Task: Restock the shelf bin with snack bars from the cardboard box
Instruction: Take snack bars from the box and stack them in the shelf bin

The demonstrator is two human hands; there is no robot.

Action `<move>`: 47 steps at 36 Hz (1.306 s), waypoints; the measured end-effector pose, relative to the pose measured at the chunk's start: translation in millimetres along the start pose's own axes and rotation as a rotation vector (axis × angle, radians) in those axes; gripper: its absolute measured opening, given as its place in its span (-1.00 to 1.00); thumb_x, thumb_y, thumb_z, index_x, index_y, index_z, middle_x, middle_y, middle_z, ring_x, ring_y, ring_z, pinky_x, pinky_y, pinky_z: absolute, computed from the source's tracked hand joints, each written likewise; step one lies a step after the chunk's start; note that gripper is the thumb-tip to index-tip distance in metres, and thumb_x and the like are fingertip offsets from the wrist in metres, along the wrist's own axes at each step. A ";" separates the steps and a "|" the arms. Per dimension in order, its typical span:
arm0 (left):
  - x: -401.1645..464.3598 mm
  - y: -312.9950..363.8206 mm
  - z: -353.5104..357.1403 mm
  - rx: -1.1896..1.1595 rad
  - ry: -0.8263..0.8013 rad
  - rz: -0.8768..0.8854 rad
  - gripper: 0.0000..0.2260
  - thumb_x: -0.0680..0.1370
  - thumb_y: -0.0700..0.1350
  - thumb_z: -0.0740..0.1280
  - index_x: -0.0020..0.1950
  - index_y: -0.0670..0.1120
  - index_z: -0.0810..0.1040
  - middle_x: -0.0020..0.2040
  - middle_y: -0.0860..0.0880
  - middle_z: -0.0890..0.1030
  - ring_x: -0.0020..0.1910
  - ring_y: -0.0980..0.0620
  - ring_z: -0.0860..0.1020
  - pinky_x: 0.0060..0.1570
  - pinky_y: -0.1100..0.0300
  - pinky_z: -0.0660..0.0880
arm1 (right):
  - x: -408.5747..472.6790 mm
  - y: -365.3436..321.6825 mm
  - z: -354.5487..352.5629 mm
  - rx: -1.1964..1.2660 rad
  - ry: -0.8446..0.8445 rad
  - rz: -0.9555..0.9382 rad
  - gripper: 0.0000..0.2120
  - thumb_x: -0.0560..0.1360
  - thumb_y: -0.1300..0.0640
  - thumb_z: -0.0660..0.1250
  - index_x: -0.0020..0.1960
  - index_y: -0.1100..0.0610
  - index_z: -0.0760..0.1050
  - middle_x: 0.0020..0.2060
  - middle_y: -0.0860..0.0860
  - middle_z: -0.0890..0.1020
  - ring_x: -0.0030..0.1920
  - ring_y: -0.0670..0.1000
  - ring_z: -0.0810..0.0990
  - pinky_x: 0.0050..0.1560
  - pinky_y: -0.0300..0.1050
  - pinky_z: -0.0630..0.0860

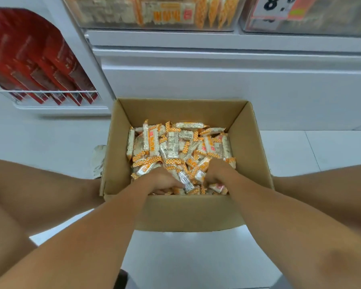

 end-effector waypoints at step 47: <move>17.1 35.8 -9.5 -1.125 0.013 0.079 -0.23 0.44 -0.01 0.54 0.56 -0.14 0.29 0.60 -0.11 0.20 0.49 -0.17 0.36 0.44 -0.17 0.35 | 38.6 1.7 -41.0 0.567 0.386 0.080 -0.52 0.53 0.05 0.39 0.41 0.10 0.39 0.18 0.09 0.58 0.10 0.15 0.61 0.01 -0.05 0.58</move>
Point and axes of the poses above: each hand's wrist, its own x-axis towards the middle knuckle, its own z-axis out of the palm, y = z × x, the point moved 3 cm from there along x, towards the middle knuckle
